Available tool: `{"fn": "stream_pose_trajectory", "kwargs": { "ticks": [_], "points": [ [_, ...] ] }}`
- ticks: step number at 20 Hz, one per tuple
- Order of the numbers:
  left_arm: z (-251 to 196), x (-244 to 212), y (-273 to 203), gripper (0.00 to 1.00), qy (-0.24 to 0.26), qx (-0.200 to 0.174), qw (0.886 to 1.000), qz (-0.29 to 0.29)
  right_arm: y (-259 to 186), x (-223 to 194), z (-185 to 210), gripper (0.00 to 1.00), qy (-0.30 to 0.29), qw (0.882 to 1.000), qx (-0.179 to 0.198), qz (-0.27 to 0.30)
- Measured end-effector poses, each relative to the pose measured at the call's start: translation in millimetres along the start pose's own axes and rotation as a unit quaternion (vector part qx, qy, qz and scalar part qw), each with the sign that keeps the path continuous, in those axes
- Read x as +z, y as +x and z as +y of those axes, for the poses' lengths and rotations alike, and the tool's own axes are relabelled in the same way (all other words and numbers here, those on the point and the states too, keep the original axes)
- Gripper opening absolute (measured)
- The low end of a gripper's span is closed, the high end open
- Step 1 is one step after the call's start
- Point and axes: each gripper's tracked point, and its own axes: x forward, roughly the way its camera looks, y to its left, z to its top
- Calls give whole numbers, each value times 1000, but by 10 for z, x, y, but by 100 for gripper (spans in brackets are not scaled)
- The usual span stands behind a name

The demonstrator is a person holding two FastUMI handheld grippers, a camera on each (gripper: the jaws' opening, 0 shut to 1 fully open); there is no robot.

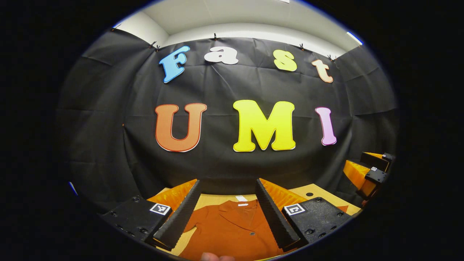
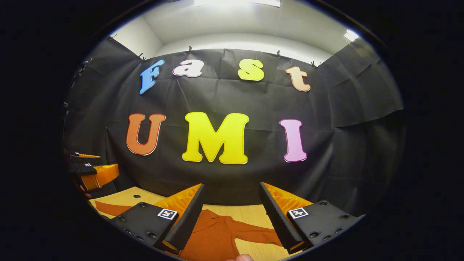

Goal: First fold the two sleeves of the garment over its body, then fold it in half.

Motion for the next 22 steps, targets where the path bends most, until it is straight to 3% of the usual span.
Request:
{"fn": "stream_pose_trajectory", "kwargs": {
  "ticks": [6,11,15,22],
  "points": [
    [-224,-262,29,97,15,-21,999,32,24,-348,-621,94,-3,999,-22,31],
    [-633,-497,93,98,12,-48,996,68,8,-1129,-1614,95,-1,992,-72,102],
    [-954,-603,164,98,29,-63,994,87,12,-1954,-2445,95,18,978,-113,177],
    [-1255,-730,251,98,61,-57,990,114,341,-3301,-3088,95,50,947,-112,298]
  ]
}}
